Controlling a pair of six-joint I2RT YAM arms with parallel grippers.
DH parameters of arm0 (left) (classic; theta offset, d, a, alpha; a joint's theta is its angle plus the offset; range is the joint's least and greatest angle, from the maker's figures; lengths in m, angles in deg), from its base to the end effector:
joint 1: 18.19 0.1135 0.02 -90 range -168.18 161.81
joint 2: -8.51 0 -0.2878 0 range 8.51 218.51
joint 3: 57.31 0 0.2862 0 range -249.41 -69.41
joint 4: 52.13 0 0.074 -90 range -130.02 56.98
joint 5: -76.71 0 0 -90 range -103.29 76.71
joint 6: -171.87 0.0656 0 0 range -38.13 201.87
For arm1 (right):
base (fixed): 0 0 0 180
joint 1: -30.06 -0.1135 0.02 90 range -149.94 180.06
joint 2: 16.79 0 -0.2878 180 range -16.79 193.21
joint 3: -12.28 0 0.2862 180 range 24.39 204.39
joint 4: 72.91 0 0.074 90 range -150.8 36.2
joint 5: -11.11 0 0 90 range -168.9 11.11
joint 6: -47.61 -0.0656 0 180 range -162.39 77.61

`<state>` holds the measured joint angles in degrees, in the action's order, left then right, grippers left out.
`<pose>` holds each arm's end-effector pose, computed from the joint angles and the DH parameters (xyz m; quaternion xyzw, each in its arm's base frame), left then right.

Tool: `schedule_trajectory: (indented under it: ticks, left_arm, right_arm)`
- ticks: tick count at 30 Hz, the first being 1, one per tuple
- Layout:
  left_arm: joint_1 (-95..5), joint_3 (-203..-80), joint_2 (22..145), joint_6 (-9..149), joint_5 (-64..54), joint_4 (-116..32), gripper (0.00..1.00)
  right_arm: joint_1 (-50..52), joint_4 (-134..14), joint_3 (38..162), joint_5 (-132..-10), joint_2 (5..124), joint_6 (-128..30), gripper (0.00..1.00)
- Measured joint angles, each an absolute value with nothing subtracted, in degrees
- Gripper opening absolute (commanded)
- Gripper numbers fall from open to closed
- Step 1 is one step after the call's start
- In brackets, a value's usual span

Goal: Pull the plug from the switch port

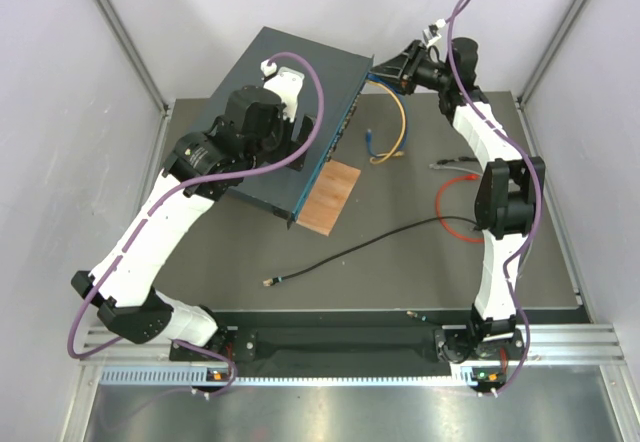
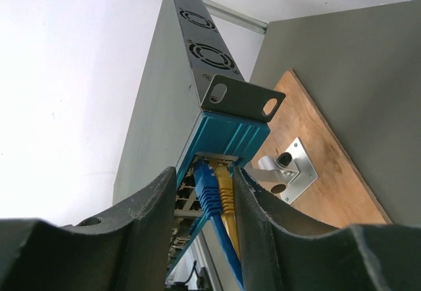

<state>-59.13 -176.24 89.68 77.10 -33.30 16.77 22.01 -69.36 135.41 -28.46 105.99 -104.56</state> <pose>0.2551 -0.1915 0.5030 0.1851 0.8418 -0.0485 0.5047 0.5648 0.1310 0.3508 0.0384 0.7185 0.6107 0.3305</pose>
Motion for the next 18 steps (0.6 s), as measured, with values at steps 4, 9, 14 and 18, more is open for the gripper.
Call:
schedule_trajectory:
  ticks: [4,9,14,18]
  left_arm:
    - [-59.1,-176.2,89.7,77.1,-33.3,16.8,0.88]
    - [-59.1,-176.2,89.7,77.1,-33.3,16.8,0.88]
    - [-59.1,-176.2,89.7,77.1,-33.3,16.8,0.88]
    - [-59.1,-176.2,89.7,77.1,-33.3,16.8,0.88]
  right_arm:
    - [22.0,-69.4,135.4,-28.4,106.0,-104.5,0.4]
    - [22.0,-69.3,135.4,-28.4,106.0,-103.9,0.4]
    - [21.9,-69.4,135.2,-28.2,106.0,-103.4,0.4]
    - [21.9,-69.8,133.5,-28.0,106.0,-103.4,0.4]
